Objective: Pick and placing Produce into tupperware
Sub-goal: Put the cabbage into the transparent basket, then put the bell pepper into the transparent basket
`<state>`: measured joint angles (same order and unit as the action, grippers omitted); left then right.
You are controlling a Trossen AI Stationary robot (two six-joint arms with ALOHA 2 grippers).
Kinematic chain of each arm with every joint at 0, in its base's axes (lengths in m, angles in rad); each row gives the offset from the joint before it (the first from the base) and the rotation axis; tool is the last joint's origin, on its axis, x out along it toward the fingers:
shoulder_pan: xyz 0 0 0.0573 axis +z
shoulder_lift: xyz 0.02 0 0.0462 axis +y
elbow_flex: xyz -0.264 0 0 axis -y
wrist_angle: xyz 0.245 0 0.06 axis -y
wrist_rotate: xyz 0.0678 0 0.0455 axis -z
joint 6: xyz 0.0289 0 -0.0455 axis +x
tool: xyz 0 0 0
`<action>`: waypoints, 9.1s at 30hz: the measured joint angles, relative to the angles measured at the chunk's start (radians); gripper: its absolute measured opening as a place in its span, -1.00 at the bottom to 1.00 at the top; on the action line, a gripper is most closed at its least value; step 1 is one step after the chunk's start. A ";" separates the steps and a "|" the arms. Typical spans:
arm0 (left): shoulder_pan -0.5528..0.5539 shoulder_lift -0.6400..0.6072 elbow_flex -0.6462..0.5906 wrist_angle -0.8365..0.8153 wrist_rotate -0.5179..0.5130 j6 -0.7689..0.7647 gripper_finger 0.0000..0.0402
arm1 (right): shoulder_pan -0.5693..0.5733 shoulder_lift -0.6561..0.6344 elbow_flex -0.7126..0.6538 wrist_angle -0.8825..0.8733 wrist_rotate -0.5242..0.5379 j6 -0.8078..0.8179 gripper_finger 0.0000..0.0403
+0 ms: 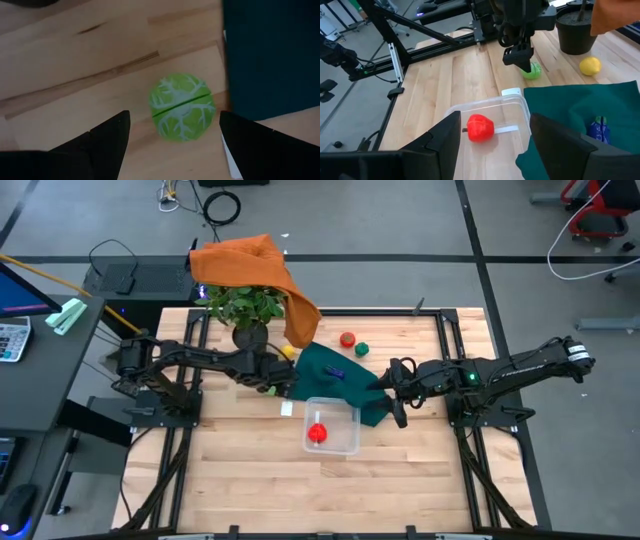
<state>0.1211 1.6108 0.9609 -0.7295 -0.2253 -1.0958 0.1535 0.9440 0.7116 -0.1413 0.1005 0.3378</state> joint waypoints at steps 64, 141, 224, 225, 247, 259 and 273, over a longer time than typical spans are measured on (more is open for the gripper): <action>0.082 0.061 -0.020 0.106 0.126 0.095 0.20 | -0.001 0.000 0.000 0.000 0.003 0.004 0.00; -0.231 0.203 0.278 0.365 0.132 0.244 0.17 | 0.000 0.000 0.000 -0.020 0.003 0.016 0.00; -0.656 -0.018 0.270 -0.438 -0.644 -0.393 0.03 | -0.183 -0.117 0.000 -0.357 0.113 0.102 0.00; -0.649 -0.015 0.260 -0.451 -0.646 -0.412 0.03 | -0.202 -0.110 0.000 -0.354 0.117 0.103 0.00; -0.658 -0.023 0.175 -0.155 -0.880 -0.097 -0.05 | -0.451 0.012 0.000 -0.295 0.075 0.111 0.00; -0.557 -0.023 0.175 0.158 -0.782 0.105 -0.13 | -0.633 0.118 0.000 -0.203 -0.124 -0.027 0.00; -0.389 -0.023 0.175 0.360 -0.668 0.378 -0.12 | -0.748 0.223 0.000 -0.173 -0.278 -0.184 0.07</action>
<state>-0.2681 1.5883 1.1358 -0.3691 -0.8933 -0.7175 -0.5941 1.1673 0.7116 -0.3147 -0.1777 0.1539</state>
